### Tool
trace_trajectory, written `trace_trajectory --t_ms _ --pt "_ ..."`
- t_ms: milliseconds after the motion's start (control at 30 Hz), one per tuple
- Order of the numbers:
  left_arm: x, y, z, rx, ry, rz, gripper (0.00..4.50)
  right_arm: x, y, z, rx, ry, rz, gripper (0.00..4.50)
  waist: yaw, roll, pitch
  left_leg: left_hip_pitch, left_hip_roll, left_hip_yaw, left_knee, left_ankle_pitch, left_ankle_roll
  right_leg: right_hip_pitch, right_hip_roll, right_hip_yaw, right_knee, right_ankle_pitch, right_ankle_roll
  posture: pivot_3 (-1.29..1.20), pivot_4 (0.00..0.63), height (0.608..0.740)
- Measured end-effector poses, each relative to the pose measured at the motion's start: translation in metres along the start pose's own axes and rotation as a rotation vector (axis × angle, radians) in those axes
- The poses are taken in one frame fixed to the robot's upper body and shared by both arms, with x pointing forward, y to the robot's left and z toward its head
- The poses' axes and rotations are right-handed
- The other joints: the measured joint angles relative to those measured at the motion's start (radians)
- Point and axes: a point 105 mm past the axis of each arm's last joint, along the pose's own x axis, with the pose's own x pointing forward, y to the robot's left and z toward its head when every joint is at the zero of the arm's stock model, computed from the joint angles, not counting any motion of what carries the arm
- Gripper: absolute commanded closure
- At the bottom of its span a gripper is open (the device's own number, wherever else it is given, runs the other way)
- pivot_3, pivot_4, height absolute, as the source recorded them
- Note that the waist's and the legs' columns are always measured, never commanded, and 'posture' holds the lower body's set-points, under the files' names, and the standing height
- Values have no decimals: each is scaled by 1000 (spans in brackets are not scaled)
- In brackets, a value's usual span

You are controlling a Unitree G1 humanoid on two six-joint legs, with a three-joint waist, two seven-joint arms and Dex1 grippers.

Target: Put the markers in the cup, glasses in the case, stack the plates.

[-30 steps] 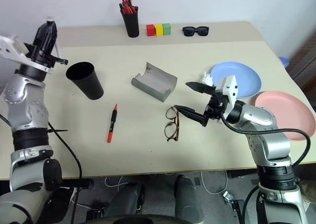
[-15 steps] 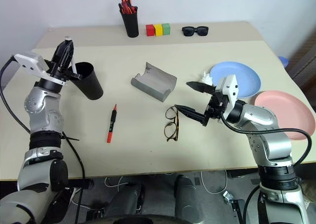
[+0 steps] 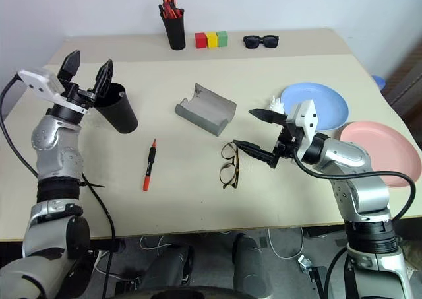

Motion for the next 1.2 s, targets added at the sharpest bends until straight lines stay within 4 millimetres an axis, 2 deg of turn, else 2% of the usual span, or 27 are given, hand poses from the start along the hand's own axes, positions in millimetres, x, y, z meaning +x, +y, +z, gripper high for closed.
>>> trace_trajectory --t_ms 167,200,267,433,567,667,800,933,1200 --pt "-2 -68 23 -111 149 -218 60 -1 0 -1 -5 3 8 0 2 0 0 1 0 0 0 0 0 0 0 0 1 0 0 0 150 740" --pt "-3 -75 26 -120 177 -232 60 -2 0 -1 -7 4 15 0 2 0 0 1 0 0 0 0 0 0 0 0 1 0 0 0 150 740" --pt "-17 -84 19 -129 340 -245 60 -7 -2 -4 -7 29 28 0 -2 1 0 2 0 0 0 0 0 1 1 0 1 -1 0 0 150 740" --pt "-54 -84 -24 -197 691 -86 60 -16 -8 -9 4 59 22 0 -2 1 1 2 1 -1 0 0 1 1 2 0 1 -1 0 0 150 740" --pt "-63 -82 -42 -206 793 46 60 -14 -7 -9 3 53 29 0 4 1 0 1 0 -1 0 0 0 1 1 0 1 -1 0 0 150 740" --pt "-67 -92 -58 -217 889 76 60 -11 -4 -11 2 49 37 0 5 0 0 1 0 -1 1 0 0 1 1 0 1 -1 0 0 150 740" --pt "-64 -98 -67 -232 977 116 60 -11 -5 -11 -2 45 36 0 3 1 0 1 0 -1 0 0 0 1 1 0 1 -1 0 0 150 740" --pt "-72 -107 -83 -259 1112 135 60 -11 -5 -11 -8 45 31 0 2 1 0 1 0 -1 0 0 0 1 2 0 1 -1 0 0 150 740" --pt "-73 -99 -89 -285 1202 194 60 -15 -3 -19 9 63 8 0 3 0 0 1 0 -1 0 0 0 1 1 0 1 -1 0 0 150 740"
